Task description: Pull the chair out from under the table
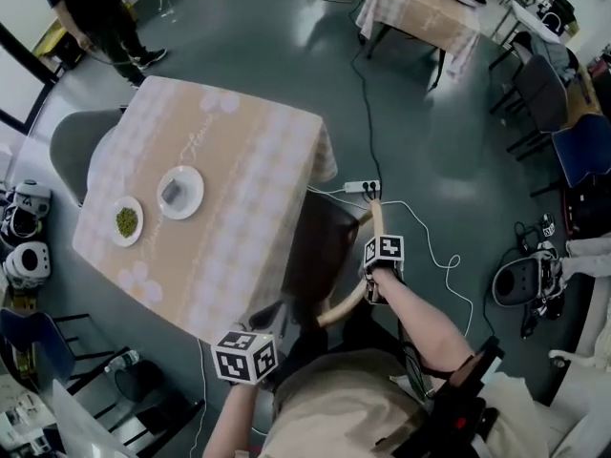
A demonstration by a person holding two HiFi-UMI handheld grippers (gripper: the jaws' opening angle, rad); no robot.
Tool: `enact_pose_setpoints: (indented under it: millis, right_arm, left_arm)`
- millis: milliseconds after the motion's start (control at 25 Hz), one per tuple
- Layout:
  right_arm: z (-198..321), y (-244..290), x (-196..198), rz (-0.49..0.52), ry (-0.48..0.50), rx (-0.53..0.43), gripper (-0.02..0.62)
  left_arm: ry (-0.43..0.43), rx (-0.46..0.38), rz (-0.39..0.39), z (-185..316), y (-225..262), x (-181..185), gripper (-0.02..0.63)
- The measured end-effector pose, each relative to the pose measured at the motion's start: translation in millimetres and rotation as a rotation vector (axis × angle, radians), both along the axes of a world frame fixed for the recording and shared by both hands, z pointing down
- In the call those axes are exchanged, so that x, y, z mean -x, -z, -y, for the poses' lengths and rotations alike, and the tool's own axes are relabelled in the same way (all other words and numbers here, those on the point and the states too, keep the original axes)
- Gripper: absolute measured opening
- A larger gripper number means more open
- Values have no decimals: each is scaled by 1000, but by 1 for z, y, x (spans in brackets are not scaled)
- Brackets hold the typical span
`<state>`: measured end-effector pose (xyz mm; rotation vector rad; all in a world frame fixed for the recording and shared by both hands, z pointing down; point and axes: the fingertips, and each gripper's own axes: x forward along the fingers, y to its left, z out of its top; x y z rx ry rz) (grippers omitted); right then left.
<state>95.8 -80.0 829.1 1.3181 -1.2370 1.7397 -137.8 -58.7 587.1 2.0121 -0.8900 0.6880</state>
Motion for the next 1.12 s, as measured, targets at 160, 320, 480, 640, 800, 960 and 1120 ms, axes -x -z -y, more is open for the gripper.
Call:
enact_pose_setpoints:
  millis: [160,320,480,640,800,960,1120]
  right_arm:
    - [2,-2,-3,-4,8,-1,135]
    - [-4,-3,-13,-7,19,4,135]
    - [-4,-7,-19,-2,16,7,137]
    - [-7,-5,-16,2,17,9,138]
    - [-5,-4,-25,-4,24,8,138]
    - [-2,-2,-28,-10,19,10,138]
    - [1,-7,-23,-12,30,10,138]
  left_arm:
    - [-1,4,-8,2,-3,-2,6]
    - [5,8,-17,-4,-5,-11,6]
    - [-4,10,-14,-3,-11,-18,6]
    - [-11,17,-5,-4,-9,-18,6]
    - [-19,11,-6,0,-5,-24,6]
    - [-28,8,-5,6,-5,-26,6]
    - [-21,13,-6,8,-9,-17,6]
